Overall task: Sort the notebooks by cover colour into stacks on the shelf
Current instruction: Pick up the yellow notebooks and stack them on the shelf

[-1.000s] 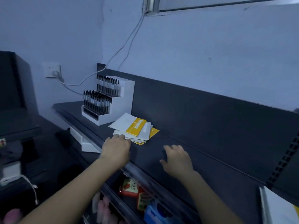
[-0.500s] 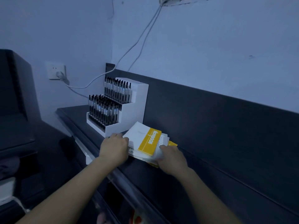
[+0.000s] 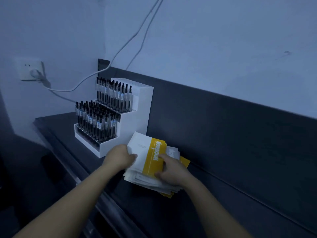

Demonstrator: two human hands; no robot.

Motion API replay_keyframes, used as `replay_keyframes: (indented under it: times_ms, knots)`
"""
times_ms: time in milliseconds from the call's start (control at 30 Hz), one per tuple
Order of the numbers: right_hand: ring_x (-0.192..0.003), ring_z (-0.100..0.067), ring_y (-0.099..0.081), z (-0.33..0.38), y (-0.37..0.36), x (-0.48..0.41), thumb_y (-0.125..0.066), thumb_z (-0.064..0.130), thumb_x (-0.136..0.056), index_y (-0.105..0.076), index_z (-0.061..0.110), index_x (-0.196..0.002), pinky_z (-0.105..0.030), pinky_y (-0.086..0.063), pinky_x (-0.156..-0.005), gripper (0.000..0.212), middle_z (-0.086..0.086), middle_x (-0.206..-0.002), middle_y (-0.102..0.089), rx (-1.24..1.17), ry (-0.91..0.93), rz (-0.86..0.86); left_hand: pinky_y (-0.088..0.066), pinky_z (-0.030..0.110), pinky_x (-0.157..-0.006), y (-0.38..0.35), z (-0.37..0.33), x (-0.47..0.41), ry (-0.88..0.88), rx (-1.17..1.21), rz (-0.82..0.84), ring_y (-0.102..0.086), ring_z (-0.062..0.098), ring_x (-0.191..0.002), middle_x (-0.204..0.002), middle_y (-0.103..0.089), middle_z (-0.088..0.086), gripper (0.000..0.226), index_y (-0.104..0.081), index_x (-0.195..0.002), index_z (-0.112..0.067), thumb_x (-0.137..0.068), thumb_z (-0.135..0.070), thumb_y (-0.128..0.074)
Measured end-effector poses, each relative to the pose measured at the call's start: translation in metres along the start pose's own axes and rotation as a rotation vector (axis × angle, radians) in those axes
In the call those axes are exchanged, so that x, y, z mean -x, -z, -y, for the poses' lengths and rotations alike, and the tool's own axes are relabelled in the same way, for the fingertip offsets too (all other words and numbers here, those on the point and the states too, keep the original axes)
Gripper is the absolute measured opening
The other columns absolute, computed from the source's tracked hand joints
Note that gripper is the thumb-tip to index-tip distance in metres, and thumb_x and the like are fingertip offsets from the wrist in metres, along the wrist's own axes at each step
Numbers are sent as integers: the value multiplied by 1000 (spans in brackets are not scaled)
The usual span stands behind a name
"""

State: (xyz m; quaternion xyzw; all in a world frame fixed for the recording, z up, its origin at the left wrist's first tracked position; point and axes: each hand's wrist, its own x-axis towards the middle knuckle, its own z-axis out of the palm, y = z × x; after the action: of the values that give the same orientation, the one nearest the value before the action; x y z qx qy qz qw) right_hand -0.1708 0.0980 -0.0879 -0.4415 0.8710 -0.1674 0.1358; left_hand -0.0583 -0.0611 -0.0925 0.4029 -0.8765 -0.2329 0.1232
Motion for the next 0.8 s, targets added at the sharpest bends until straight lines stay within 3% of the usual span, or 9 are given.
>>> replay_keyframes:
  times_ms: [133, 200, 267, 333, 400, 533, 667, 800]
  knots:
    - [-130, -21, -44, 2, 1, -7, -62, 32, -87, -25, 30, -149, -32, -43, -101, 73, 1, -149, -40, -58, -35, 5, -42, 30, -76, 1, -1, -18, 53, 178, 81, -57, 29, -101, -115, -61, 14, 37, -55, -117, -4, -93, -32, -57]
    - [-126, -20, -49, 2, 0, -8, -57, 28, -90, -29, 29, -148, -33, -44, -101, 64, 0, -147, -44, -109, -56, -22, -41, 30, -72, 5, -1, -23, 64, 280, 98, -54, 29, -94, -107, -57, 14, 35, -54, -119, -1, -97, -27, -52]
    - [-123, -20, -51, 4, 1, -7, -49, 22, -96, -35, 25, -146, -31, -44, -101, 52, -1, -144, -47, -199, -81, -62, -41, 28, -60, 8, 0, -26, 70, 382, 117, -51, 24, -80, -99, -52, 11, 29, -53, -116, 0, -99, -24, -47]
    - [-125, -19, -48, 8, 1, -3, -42, 20, -100, -41, 21, -142, -27, -41, -97, 42, -1, -143, -47, -342, -113, -109, -39, 22, -39, 10, -1, -25, 85, 490, 144, -49, 23, -67, -92, -50, 12, 22, -50, -108, -1, -101, -21, -44]
    - [-115, -19, -52, 10, 2, 0, -39, 20, -101, -49, 18, -134, -30, -42, -92, 34, -3, -133, -54, -413, -148, -185, -33, 15, -28, 12, -4, -21, 108, 632, 163, -47, 25, -58, -85, -48, 14, 18, -47, -104, 0, -101, -17, -44]
    - [-87, -15, -51, 8, 1, 7, -40, 22, -100, -55, 3, -107, -30, -39, -76, 24, -2, -96, -55, -580, -278, -297, -30, 13, -29, 10, -10, -10, 97, 780, 194, -44, 24, -53, -76, -46, 13, 16, -49, -96, 0, -101, -13, -43]
    - [-85, -18, -57, 3, -1, 22, -44, 18, -98, -59, -3, -108, -30, -41, -73, 28, -16, -110, -67, -741, -385, -375, -30, 14, -30, 3, -19, 1, 63, 828, 241, -44, 24, -53, -75, -46, 12, 15, -50, -94, -2, -100, -13, -42]
    - [-96, -22, -66, -4, 1, 55, -45, 20, -100, -64, 13, -99, -31, -51, -81, 20, -6, -104, -70, -823, -427, -433, -33, 16, -31, -5, -34, 19, 17, 833, 289, -48, 23, -58, -83, -50, 12, 18, -51, -106, -3, -100, -17, -41]
